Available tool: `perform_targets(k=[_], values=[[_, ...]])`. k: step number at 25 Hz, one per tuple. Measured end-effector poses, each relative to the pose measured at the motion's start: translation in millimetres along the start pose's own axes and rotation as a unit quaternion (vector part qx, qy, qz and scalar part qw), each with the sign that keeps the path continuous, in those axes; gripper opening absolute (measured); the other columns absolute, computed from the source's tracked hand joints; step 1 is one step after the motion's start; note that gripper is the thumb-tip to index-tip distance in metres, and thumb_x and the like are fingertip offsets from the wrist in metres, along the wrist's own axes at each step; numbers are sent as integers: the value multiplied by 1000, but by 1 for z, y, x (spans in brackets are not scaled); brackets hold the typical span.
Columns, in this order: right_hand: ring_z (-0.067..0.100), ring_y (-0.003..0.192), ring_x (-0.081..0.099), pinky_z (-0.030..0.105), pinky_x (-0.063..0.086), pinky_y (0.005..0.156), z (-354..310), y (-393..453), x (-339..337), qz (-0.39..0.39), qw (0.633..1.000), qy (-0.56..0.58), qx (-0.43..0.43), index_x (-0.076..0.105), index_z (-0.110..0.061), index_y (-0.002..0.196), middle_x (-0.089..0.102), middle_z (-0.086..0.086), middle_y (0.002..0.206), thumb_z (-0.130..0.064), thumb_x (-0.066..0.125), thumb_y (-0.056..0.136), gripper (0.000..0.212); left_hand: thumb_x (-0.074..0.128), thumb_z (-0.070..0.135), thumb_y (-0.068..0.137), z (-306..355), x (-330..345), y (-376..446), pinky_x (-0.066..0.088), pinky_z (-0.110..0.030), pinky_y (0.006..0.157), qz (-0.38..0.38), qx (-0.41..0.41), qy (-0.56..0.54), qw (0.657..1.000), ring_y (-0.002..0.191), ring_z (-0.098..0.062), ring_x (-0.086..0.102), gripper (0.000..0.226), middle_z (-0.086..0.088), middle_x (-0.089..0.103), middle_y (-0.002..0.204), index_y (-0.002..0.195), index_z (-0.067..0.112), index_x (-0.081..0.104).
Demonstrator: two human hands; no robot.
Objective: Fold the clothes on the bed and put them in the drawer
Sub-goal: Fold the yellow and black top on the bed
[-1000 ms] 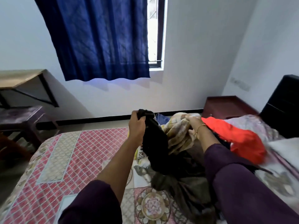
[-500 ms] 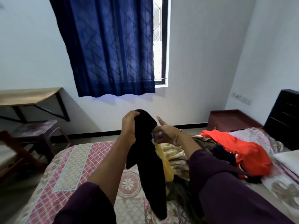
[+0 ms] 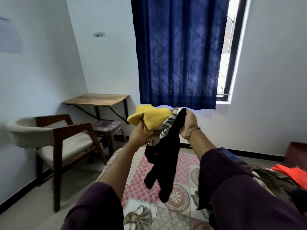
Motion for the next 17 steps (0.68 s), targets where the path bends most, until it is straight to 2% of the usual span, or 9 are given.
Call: perform_targets(k=[3, 6, 7, 9, 11, 13, 15, 16, 17], values=[[16, 47, 45, 25, 40, 53, -8, 10, 4, 23, 999, 6, -38, 56, -11, 38, 51, 2, 45, -4, 33, 74, 44, 79, 51, 64, -1, -15, 1, 56, -35, 80, -14, 8, -170, 985, 102, -25, 62, 80, -8, 62, 120, 128, 11, 51], [16, 44, 46, 27, 36, 54, -14, 16, 2, 5, 998, 46, -37, 48, -12, 35, 49, 3, 44, -13, 37, 59, 26, 76, 48, 71, 5, -24, 1, 54, -29, 52, -12, -145, -399, 905, 98, -23, 63, 85, -9, 58, 113, 134, 3, 41], [16, 42, 45, 28, 35, 55, -15, 16, 2, -9, 998, 50, -30, 46, -11, 37, 48, 4, 45, -14, 36, 58, 24, 74, 46, 74, 10, -26, -4, 55, -32, 53, -42, -204, -438, 875, 94, -22, 65, 75, -6, 59, 107, 130, 4, 47], [16, 42, 42, 28, 33, 55, -14, 24, 0, -25, 998, 54, -20, 41, -10, 40, 44, 4, 46, -13, 36, 58, 19, 63, 48, 83, 19, -26, -10, 52, -38, 66, -114, -234, -435, 862, 72, -18, 65, 40, -6, 65, 81, 98, 10, 65], [16, 44, 34, 25, 31, 51, -12, 36, -4, 5, 999, 40, -14, 40, -12, 42, 37, 0, 44, -8, 37, 59, 18, 52, 42, 93, 33, -26, -14, 49, -35, 67, -123, -231, -409, 874, 70, -20, 61, 34, -7, 65, 76, 79, 13, 63], [15, 45, 34, 22, 32, 46, -8, 47, -12, 58, 994, -84, 26, 47, -11, 57, 39, -1, 46, 0, 37, 72, 21, 48, 37, 96, 48, -30, -10, 47, -31, 63, -44, -228, -454, 860, 73, -20, 59, 32, -6, 65, 77, 78, 14, 63], [19, 62, 49, 24, 41, 56, -2, 51, -14, 73, 927, -366, 42, 60, -9, 89, 55, 6, 70, -1, 36, 87, 25, 45, 31, 98, 60, -34, 0, 47, -28, 58, 47, -217, -542, 810, 61, -17, 58, 32, -5, 64, 63, 77, 12, 59], [20, 75, 52, 26, 42, 64, 2, 52, -12, 71, 880, -468, 25, 60, -11, 101, 58, 8, 87, -3, 37, 89, 27, 44, 27, 99, 67, -34, 4, 46, -26, 53, 73, -206, -569, 792, 49, -14, 55, 32, -3, 60, 51, 75, 11, 55], [19, 80, 52, 27, 43, 67, 5, 51, -6, 53, 867, -496, -5, 59, -14, 103, 59, 9, 95, -6, 41, 91, 23, 42, 24, 100, 73, -32, 6, 46, -24, 48, 84, -197, -582, 784, 41, -13, 53, 31, -2, 56, 43, 74, 10, 52]])
Point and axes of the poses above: each hand's wrist, its own y-axis towards the middle knuckle, its own x-axis out of the palm, z = x × y, the point moved 1 cm from there along y, towards the middle knuckle
